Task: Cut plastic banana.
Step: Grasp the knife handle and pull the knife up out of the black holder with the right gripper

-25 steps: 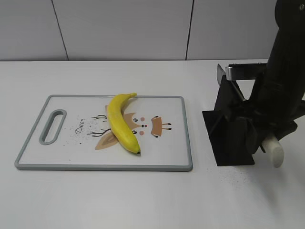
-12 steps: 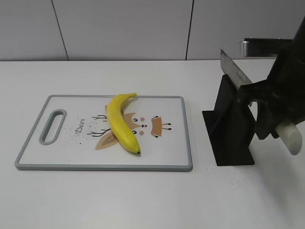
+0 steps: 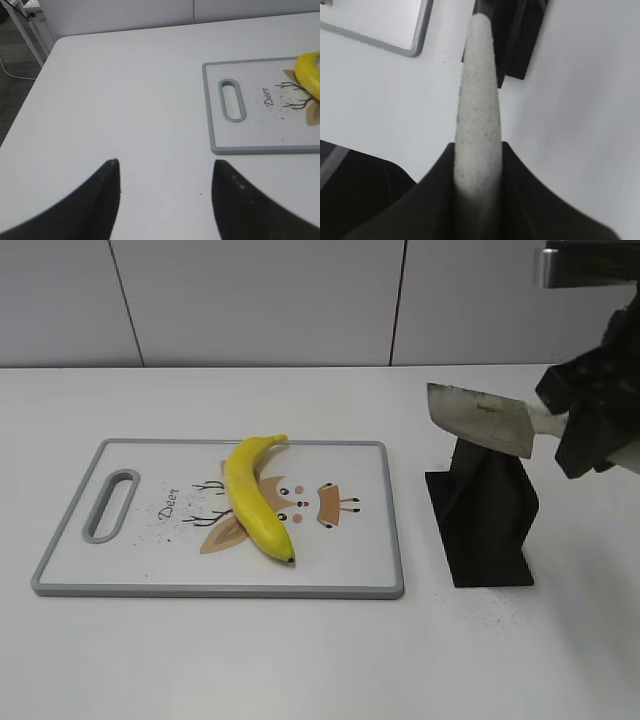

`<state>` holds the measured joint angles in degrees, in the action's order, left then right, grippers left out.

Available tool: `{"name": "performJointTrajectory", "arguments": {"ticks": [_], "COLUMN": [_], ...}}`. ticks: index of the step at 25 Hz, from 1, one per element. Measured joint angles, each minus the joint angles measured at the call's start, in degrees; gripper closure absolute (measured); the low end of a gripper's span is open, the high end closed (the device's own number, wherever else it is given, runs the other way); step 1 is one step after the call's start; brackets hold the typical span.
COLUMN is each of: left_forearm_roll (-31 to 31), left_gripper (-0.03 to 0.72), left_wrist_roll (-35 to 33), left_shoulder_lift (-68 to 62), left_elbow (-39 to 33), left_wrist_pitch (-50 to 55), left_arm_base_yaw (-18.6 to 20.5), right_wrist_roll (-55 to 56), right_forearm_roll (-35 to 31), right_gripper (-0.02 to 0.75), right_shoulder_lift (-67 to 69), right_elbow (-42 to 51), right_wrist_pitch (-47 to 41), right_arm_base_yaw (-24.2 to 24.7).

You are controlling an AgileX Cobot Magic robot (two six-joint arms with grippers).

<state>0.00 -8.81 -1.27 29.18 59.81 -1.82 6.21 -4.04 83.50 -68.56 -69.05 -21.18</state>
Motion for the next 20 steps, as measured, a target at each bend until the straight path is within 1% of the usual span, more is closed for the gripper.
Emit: {"name": "performJointTrajectory", "arguments": {"ticks": [6, 8, 11, 14, 16, 20], "left_forearm_roll": [0.0, 0.0, 0.0, -0.88, -2.61, -6.92], "left_gripper": [0.134, 0.134, 0.134, 0.134, 0.134, 0.134], "left_wrist_roll": [0.0, 0.0, -0.71, -4.25, -6.96, -13.97], "left_shoulder_lift": [0.0, -0.55, -3.17, -7.84, -11.51, -19.62], "left_elbow": [0.47, 1.09, 2.48, 4.38, 5.78, 8.55], "left_wrist_pitch": [-0.28, -0.28, -0.33, -0.7, -1.47, -6.45], "left_arm_base_yaw": [0.0, 0.0, 0.0, 0.0, 0.0, 0.0], "right_wrist_roll": [-18.47, -24.49, -37.22, -51.08, -59.05, -67.38], "right_forearm_roll": [-1.5, -2.14, -4.04, -7.32, -10.04, -13.61], "right_gripper": [0.554, 0.554, 0.554, 0.554, 0.554, 0.554], "right_shoulder_lift": [0.0, 0.0, 0.0, 0.0, 0.0, 1.59], "right_elbow": [-3.72, -4.45, -4.61, -4.61, -4.61, -4.72], "right_wrist_pitch": [1.1, 3.22, 8.14, 13.93, 16.57, 17.89], "right_arm_base_yaw": [0.0, 0.0, 0.0, 0.0, 0.0, 0.0]}}
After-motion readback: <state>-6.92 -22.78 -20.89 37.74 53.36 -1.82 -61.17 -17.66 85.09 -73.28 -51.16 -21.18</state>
